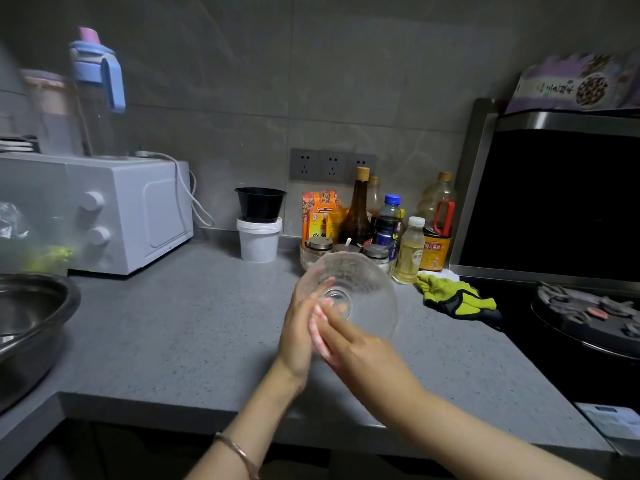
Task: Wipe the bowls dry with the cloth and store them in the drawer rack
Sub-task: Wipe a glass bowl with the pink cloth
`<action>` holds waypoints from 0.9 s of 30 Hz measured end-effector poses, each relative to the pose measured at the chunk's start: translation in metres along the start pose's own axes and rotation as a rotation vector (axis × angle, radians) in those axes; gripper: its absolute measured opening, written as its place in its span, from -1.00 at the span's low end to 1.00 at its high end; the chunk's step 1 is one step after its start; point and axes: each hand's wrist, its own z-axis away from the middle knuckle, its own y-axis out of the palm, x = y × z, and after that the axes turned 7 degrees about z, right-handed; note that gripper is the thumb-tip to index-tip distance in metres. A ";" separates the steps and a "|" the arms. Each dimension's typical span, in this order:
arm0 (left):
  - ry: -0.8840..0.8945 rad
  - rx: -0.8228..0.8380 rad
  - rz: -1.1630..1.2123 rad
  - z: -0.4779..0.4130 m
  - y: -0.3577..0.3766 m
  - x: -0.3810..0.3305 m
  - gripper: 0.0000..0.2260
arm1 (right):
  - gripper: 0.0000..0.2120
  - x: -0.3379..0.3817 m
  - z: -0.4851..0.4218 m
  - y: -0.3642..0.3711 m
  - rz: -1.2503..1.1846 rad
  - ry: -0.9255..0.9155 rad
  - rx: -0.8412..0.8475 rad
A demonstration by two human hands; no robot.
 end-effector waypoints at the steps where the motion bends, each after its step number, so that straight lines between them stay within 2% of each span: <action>1: -0.049 0.027 -0.008 -0.002 -0.008 -0.006 -0.57 | -0.60 -0.010 0.006 -0.002 0.058 -0.105 0.003; 3: -0.194 0.127 -0.063 -0.008 -0.022 -0.017 -0.56 | -0.56 -0.034 0.013 -0.014 0.190 -0.281 0.007; 5: -0.262 0.171 -0.079 -0.009 -0.027 -0.021 -0.54 | -0.45 -0.049 0.012 -0.026 0.252 -0.330 0.056; 7: -0.212 0.127 -0.026 -0.005 -0.022 -0.018 -0.50 | -0.44 -0.044 0.010 -0.027 0.263 -0.259 0.077; 9: -0.122 0.074 0.020 0.003 -0.011 -0.009 -0.46 | -0.51 -0.030 0.004 -0.019 0.213 -0.146 0.025; 12: -0.041 -0.006 0.003 0.008 0.008 0.007 -0.45 | -0.75 -0.003 -0.007 -0.006 -0.002 0.070 -0.006; 14: -0.039 -0.052 0.047 0.008 0.007 0.008 -0.52 | -0.65 0.001 -0.005 -0.001 -0.068 0.103 -0.003; 16: -0.080 -0.045 0.041 0.002 -0.001 0.000 -0.58 | -0.60 -0.012 0.002 -0.006 0.000 -0.064 -0.017; 18: -0.143 0.043 -0.023 -0.006 -0.013 -0.010 -0.68 | -0.64 -0.035 0.009 -0.016 0.185 -0.251 -0.020; 20: -0.208 0.097 -0.007 -0.007 -0.017 -0.015 -0.68 | -0.59 -0.047 0.010 -0.026 0.269 -0.301 0.005; 24: -0.080 0.057 0.018 0.004 -0.006 -0.004 -0.47 | -0.70 -0.022 0.003 -0.018 0.181 -0.118 0.002; 27: -0.044 -0.005 0.055 0.009 0.008 0.010 -0.59 | -0.79 0.003 -0.008 -0.007 0.078 0.083 0.031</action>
